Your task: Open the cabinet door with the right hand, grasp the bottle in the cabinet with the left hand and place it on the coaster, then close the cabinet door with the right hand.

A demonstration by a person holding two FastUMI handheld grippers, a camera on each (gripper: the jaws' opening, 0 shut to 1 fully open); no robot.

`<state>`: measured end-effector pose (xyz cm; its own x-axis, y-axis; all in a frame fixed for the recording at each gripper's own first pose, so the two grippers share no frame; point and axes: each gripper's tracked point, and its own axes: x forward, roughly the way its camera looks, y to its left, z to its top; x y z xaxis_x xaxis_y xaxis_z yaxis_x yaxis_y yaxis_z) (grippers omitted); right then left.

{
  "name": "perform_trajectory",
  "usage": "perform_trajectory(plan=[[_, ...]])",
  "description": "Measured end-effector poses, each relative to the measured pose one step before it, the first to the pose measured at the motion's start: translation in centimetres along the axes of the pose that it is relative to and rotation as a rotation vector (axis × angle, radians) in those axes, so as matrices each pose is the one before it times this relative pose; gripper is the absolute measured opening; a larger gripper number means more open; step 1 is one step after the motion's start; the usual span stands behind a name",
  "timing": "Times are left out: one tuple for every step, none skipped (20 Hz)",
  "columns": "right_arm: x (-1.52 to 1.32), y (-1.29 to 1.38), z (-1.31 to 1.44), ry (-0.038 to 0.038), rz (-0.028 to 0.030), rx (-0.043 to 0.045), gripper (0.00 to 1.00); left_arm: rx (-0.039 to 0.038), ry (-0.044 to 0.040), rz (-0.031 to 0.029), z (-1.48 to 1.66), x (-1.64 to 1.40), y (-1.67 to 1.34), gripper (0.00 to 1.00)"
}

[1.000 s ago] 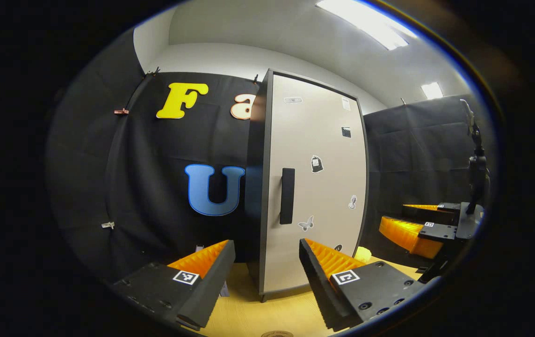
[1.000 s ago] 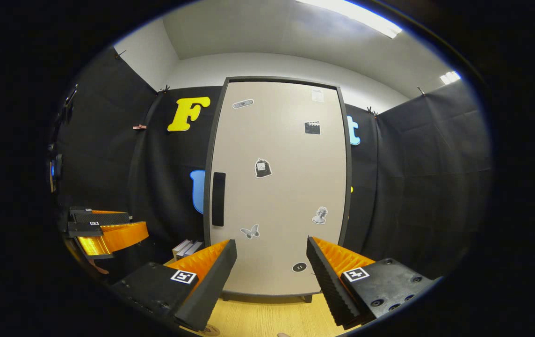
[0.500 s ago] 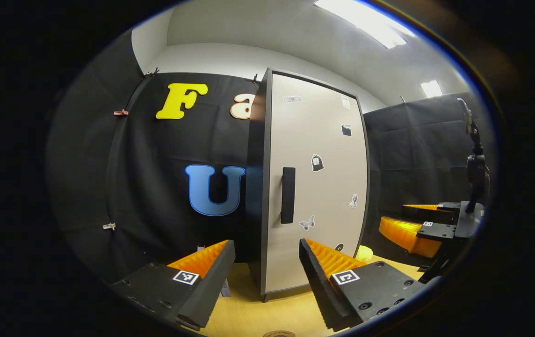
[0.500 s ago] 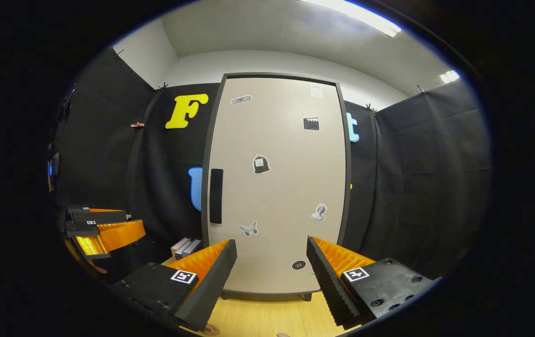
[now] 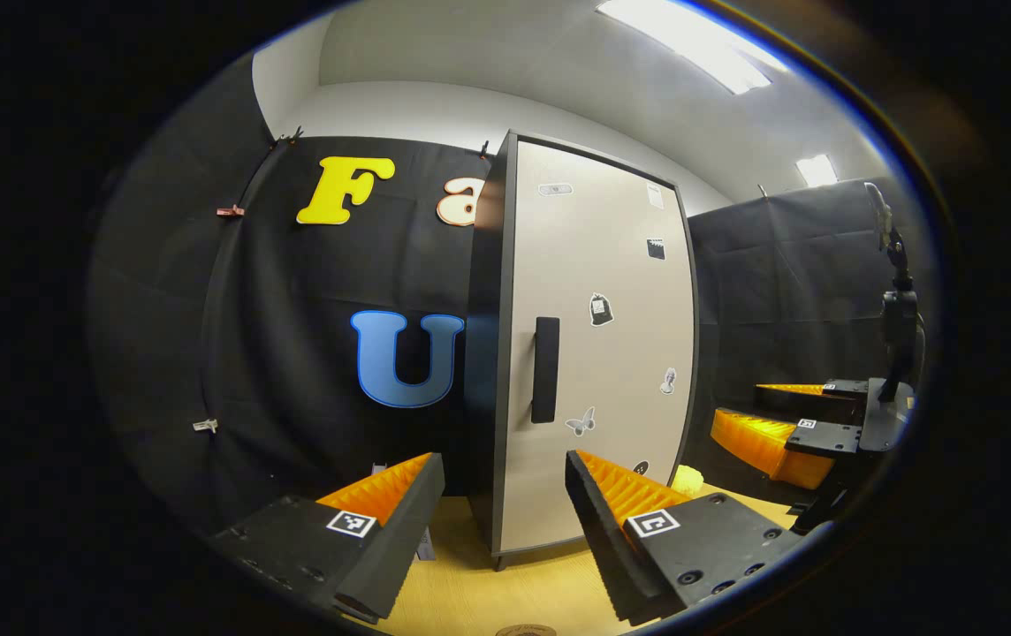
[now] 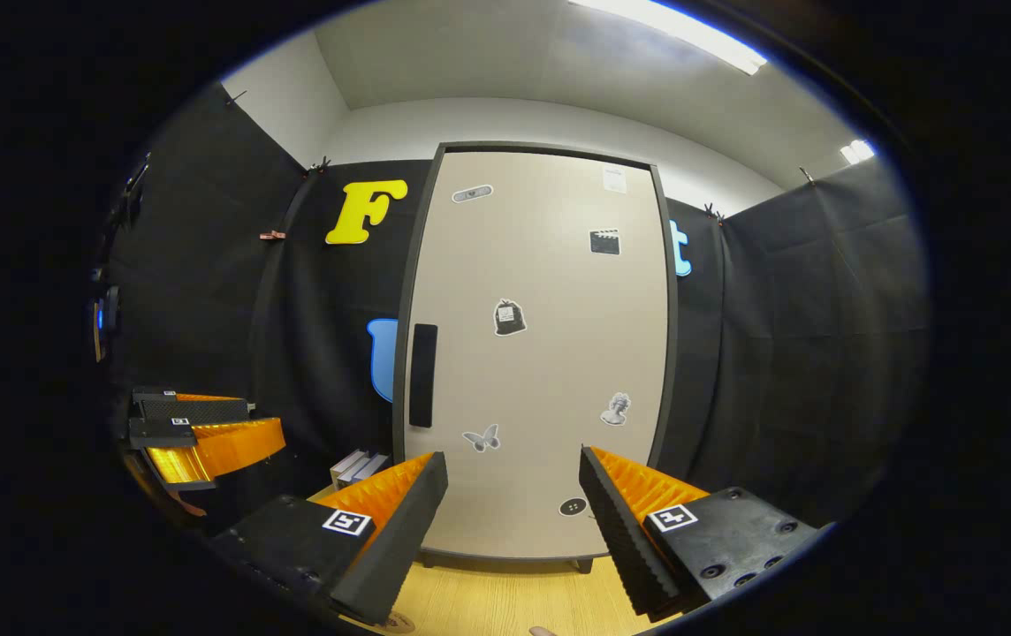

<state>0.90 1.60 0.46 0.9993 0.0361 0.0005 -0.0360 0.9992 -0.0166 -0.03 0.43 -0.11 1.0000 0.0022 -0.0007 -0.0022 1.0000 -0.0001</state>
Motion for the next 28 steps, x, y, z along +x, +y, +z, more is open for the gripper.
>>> perform_trajectory(plan=[[0.196, 0.462, 0.185, -0.00414, 0.00796, -0.00064, 0.97, -0.00450, 0.00048, -0.00087, 0.018, -0.101, 0.126, 0.88], [0.303, 0.494, 0.184, -0.00360, 0.00790, -0.00034, 0.97, -0.00401, 0.00064, -0.00123, -0.072, -0.050, 0.164, 0.88], [0.351, 0.488, 0.148, -0.00332, 0.00738, 0.00085, 0.97, -0.00157, -0.00108, 0.00011, 0.048, -0.099, 0.227, 0.88], [0.413, 0.602, 0.134, -0.00314, 0.00812, 0.00275, 0.97, 0.00149, -0.00129, 0.00182, -0.025, -0.128, 0.343, 0.88], [0.449, 0.582, 0.120, -0.00066, 0.00959, 0.00417, 0.97, 0.00430, -0.00164, 0.00500, 0.047, -0.083, 0.362, 0.88], [0.557, 0.640, 0.059, 0.00055, 0.00838, 0.00531, 0.97, 0.00522, -0.00153, 0.00664, -0.008, -0.170, 0.440, 0.88], [0.651, 0.704, 0.071, 0.00138, 0.01158, 0.00551, 0.97, 0.00311, -0.00106, 0.00637, -0.006, -0.136, 0.428, 0.88], [0.724, 0.798, 0.020, 0.00283, 0.01269, 0.00363, 0.97, -0.00222, 0.00011, 0.00266, -0.066, -0.148, 0.280, 0.88], [0.795, 0.642, 0.025, 0.00217, 0.01017, 0.00300, 0.97, -0.00811, 0.00110, -0.00279, -0.043, -0.216, 0.142, 0.88], [0.828, 0.653, -0.018, 0.00243, 0.00862, 0.00429, 0.97, -0.01048, 0.00172, -0.00481, -0.151, -0.168, 0.177, 0.88], [0.720, 0.626, 0.011, 0.00160, 0.00941, 0.00736, 0.97, -0.00974, 0.00256, -0.00347, -0.072, -0.164, 0.164, 0.88], [0.838, 0.606, 0.019, 0.00063, 0.00971, 0.01112, 0.97, -0.00625, 0.00289, -0.00391, -0.175, -0.088, 0.149, 0.88], [0.743, 0.447, -0.101, 0.00366, 0.00529, 0.01252, 0.97, -0.00366, 0.00393, -0.00431, -0.102, -0.119, 0.154, 0.88], [0.837, 0.262, -0.081, 0.00158, -0.00141, 0.01097, 0.97, -0.00248, 0.00385, -0.00253, -0.222, 0.027, 0.208, 0.88], [0.857, 0.100, -0.132, 0.00249, -0.00494, 0.00994, 0.97, 0.00193, 0.00293, 0.00293, -0.010, 0.057, 0.334, 0.88], [0.905, 0.260, -0.182, 0.00486, 0.00158, 0.00986, 0.96, 0.00709, 0.00098, 0.00559, -0.090, 0.030, 0.462, 0.88], [0.878, 0.137, -0.212, 0.00481, -0.00206, 0.00936, 0.96, 0.00661, 0.00180, 0.00347, -0.034, 0.014, 0.422, 0.88], [0.884, 0.039, -0.158, 0.00327, -0.00554, 0.01036, 0.96, 0.00038, 0.00294, 0.00092, -0.129, 0.154, 0.333, 0.88], [0.837, 0.028, -0.037, -0.00148, -0.00645, 0.01248, 0.97, -0.00467, 0.00253, -0.00077, -0.054, 0.048, 0.259, 0.88], [0.781, 0.036, 0.019, -0.00613, -0.00608, 0.00854, 0.97, -0.00370, 0.00217, 0.00318, -0.164, 0.080, 0.500, 0.88], [0.843, 0.011, 0.093, -0.01093, -0.00729, -0.00568, 0.97, -0.00074, 0.00285, 0.00420, -0.124, 0.130, 0.451, 0.88], [0.821, -0.039, 0.031, -0.01008, -0.00984, -0.01761, 0.96, 0.00134, 0.00565, 0.00222, -0.262, 0.181, 0.354, 0.88], [0.795, 0.116, -0.113, -0.00890, -0.00630, -0.01941, 0.96, 0.00206, 0.00514, 0.00192, -0.148, 0.096, 0.336, 0.88], [0.659, 0.219, -0.228, -0.00113, -0.00410, -0.01791, 0.96, 0.00144, 0.00183, 0.00197, -0.128, 0.118, 0.343, 0.88], [0.793, 0.104, -0.219, -0.00030, -0.00351, -0.01029, 0.96, 0.00048, 0.00010, 0.00123, 0.045, 0.005, 0.343, 0.88], [0.650, 0.163, -0.220, -0.00173, -0.00582, -0.00564, 0.95, 0.00052, -0.00047, 0.00228, -0.074, 0.063, 0.310, 0.88], [0.599, -0.041, -0.083, -0.00637, -0.00977, 0.00019, 0.93, 0.00081, -0.00115, 0.00482, 0.039, -0.016, 0.347, 0.88], [0.495, 0.218, -0.017, -0.00552, -0.00086, 0.00393, 0.90, 0.00209, 0.00235, 0.00674, -0.209, -0.111, 0.352, 0.88]])
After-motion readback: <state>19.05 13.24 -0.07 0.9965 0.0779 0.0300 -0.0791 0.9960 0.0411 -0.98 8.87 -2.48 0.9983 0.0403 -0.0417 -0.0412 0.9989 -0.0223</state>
